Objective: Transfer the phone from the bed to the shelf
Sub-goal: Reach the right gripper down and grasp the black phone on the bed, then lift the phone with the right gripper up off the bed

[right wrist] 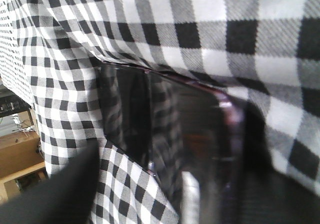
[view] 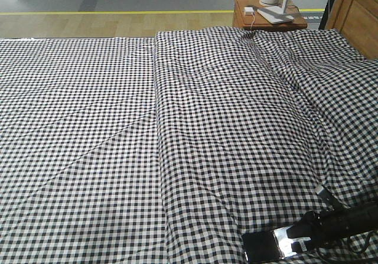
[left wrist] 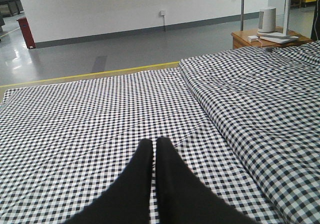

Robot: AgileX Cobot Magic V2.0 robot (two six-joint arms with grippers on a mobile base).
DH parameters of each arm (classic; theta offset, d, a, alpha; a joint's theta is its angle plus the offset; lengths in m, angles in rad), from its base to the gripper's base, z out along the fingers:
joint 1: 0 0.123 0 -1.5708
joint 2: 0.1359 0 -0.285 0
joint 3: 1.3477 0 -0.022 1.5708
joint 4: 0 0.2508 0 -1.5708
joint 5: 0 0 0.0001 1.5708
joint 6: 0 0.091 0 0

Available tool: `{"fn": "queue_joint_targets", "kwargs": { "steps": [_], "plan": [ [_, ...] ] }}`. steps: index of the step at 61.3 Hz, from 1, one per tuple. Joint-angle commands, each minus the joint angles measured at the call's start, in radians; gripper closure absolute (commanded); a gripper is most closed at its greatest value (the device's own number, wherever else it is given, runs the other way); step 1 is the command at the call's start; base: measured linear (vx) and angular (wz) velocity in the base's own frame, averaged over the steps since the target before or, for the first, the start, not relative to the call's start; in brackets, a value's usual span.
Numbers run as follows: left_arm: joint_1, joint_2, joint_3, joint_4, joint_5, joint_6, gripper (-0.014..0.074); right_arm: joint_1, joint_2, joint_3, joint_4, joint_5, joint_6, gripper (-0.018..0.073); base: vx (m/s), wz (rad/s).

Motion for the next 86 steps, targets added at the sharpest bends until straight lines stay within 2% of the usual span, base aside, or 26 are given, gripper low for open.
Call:
{"fn": "queue_joint_targets", "kwargs": {
  "steps": [1,10,20,38,47,53,72,86],
  "plan": [
    [-0.007,-0.004,-0.023,-0.009,-0.073,-0.006,0.0595,-0.004,-0.052,-0.009,0.007,0.073,-0.024,0.0292,0.0,0.0],
    [-0.007,-0.004,-0.023,-0.009,-0.073,-0.006,0.0595,-0.004,-0.052,-0.009,-0.01,0.074,-0.045,0.0575,0.0,0.0],
    [-0.007,-0.004,-0.023,-0.009,-0.073,-0.006,0.0595,-0.004,-0.052,-0.009,-0.019,0.106,-0.047,0.0571,0.0,0.0],
    [-0.007,-0.004,-0.023,-0.009,-0.073,-0.006,0.0595,-0.004,-0.113,-0.009,-0.002,0.267,-0.063,0.0567,0.0,0.0],
    [-0.007,-0.004,-0.023,-0.009,-0.073,-0.006,0.0595,-0.003,-0.196,-0.004,0.003,0.267,0.076,0.0566,0.0,0.0],
    [-0.007,-0.004,-0.023,-0.009,-0.073,-0.006,0.0595,-0.002,-0.279,0.001,0.006,0.267,0.129,0.0566,0.0,0.0],
    [-0.007,-0.004,-0.023,-0.009,-0.073,-0.006,0.0595,-0.001,-0.596,0.12,0.1,0.267,0.08,0.0563,0.0,0.0],
    [-0.007,-0.004,-0.023,-0.009,-0.073,-0.006,0.0595,-0.001,-0.81,0.268,0.168,0.267,0.027,0.0562,0.0,0.0]
  ]
}}
